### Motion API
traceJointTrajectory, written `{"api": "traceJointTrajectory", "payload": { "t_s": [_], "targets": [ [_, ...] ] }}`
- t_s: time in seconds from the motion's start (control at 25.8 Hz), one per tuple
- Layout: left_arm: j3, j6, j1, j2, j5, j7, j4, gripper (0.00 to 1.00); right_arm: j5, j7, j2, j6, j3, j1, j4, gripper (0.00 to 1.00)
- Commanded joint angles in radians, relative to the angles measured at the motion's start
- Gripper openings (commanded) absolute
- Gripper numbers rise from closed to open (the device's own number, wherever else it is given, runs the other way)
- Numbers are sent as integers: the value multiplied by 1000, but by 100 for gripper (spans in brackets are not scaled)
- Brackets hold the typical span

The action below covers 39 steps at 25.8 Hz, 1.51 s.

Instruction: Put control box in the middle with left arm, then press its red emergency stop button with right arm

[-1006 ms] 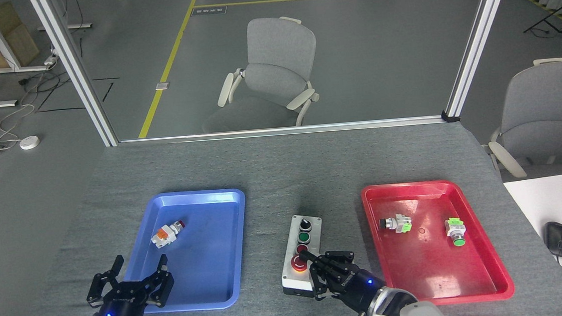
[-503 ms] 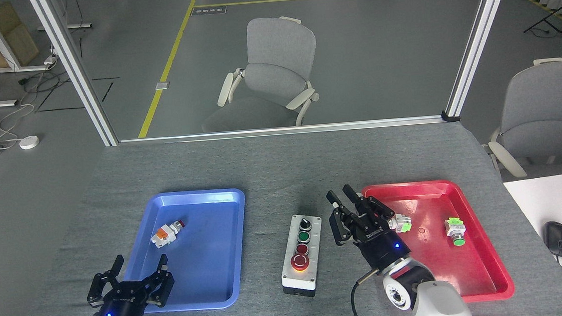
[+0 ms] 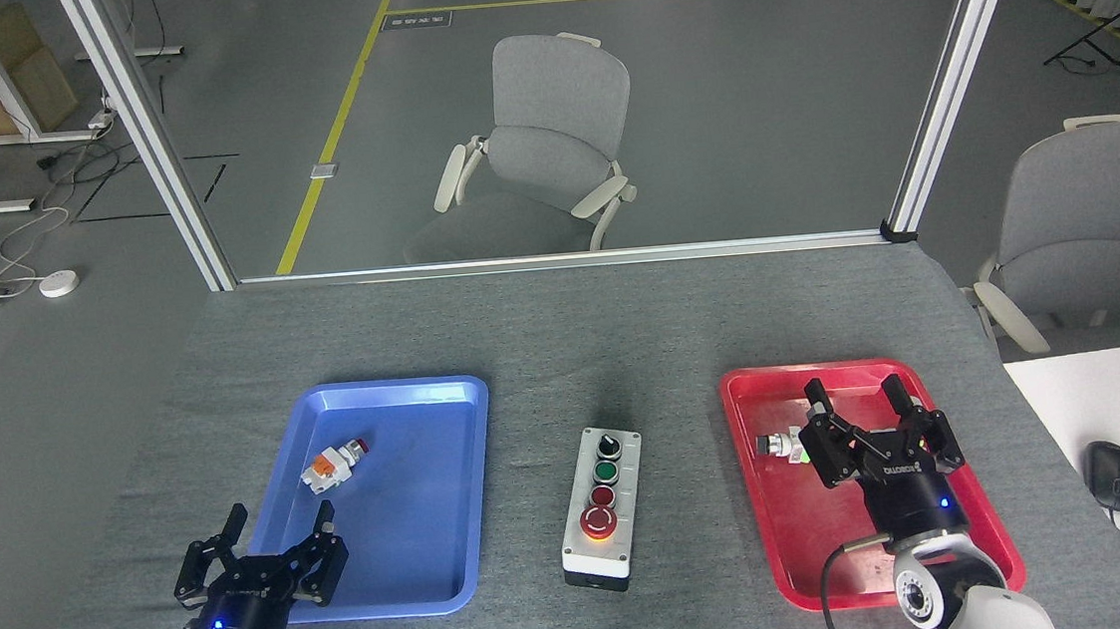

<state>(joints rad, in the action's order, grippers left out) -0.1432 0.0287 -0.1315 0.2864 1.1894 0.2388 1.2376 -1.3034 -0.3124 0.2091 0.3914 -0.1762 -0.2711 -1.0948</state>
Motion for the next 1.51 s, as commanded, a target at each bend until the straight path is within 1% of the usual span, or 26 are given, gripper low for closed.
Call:
{"api": "traceJointTrajectory", "payload": {
  "t_s": [0.0, 0.08, 0.15, 0.19, 0.27, 0.43, 0.5, 0.58, 0.7, 0.81, 1.04, 1.47],
  "targets": [
    [16, 3, -11, -7, -4, -6, 20, 99, -27, 16, 7, -48, -39, 62, -4, 98],
    [17, 3, -19, -7, -14, -16, 49, 99, -39, 32, 3, -112, -39, 84, -16, 98],
    [24, 7, -20, -4, -33, -76, 92, 99, -43, 36, -4, -183, -35, 98, -30, 98],
    [34, 10, -19, -4, -37, -108, 112, 99, -45, 36, -4, -192, -34, 105, -39, 98],
    [65, 16, -17, -6, -39, -151, 148, 99, -45, 46, -4, -167, -37, 118, -71, 98],
    [77, 14, -17, -6, -39, -161, 171, 99, -40, 205, -2, -163, -39, 138, -131, 98],
    [77, 14, -17, -6, -39, -159, 169, 99, -39, 242, -2, -161, -39, 138, -137, 98],
    [77, 14, -17, -7, -39, -157, 168, 99, -37, 230, -1, -164, -39, 138, -139, 98],
    [77, 14, -19, -9, -40, -154, 168, 99, -37, 158, 1, -170, -39, 138, -140, 98],
    [77, 16, -19, -12, -39, -153, 168, 99, -37, 118, 7, -170, -37, 138, -140, 98],
    [77, 16, -19, -12, -39, -151, 168, 99, -33, 122, 16, -170, -40, 138, -131, 99],
    [76, 17, -19, -12, -36, -148, 164, 99, -31, 122, 12, -170, -42, 139, -131, 99]
  ]
}}
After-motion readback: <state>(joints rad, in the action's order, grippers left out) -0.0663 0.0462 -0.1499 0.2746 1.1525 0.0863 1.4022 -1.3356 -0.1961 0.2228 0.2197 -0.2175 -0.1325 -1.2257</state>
